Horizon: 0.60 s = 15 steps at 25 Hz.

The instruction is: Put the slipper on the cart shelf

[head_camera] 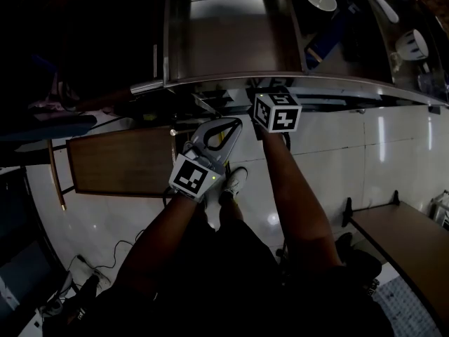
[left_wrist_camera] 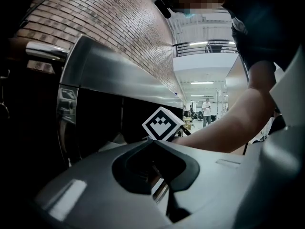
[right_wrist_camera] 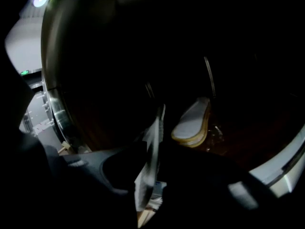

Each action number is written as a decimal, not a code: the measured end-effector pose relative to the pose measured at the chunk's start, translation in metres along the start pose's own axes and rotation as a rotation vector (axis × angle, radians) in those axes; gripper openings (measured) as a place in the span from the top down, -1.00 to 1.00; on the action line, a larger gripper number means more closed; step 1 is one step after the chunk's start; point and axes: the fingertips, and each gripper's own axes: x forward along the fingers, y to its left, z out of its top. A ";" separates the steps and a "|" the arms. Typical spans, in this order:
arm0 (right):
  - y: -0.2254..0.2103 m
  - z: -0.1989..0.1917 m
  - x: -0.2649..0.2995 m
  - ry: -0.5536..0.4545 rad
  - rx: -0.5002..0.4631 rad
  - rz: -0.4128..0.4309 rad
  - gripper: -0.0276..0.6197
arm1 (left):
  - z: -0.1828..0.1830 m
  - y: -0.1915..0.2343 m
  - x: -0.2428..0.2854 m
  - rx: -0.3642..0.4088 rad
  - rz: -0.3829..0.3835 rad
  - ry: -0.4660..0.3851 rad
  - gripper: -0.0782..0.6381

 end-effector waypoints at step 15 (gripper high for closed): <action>-0.018 0.007 -0.050 -0.134 -0.106 -0.110 -0.09 | 0.007 0.005 -0.009 0.000 0.000 -0.006 0.77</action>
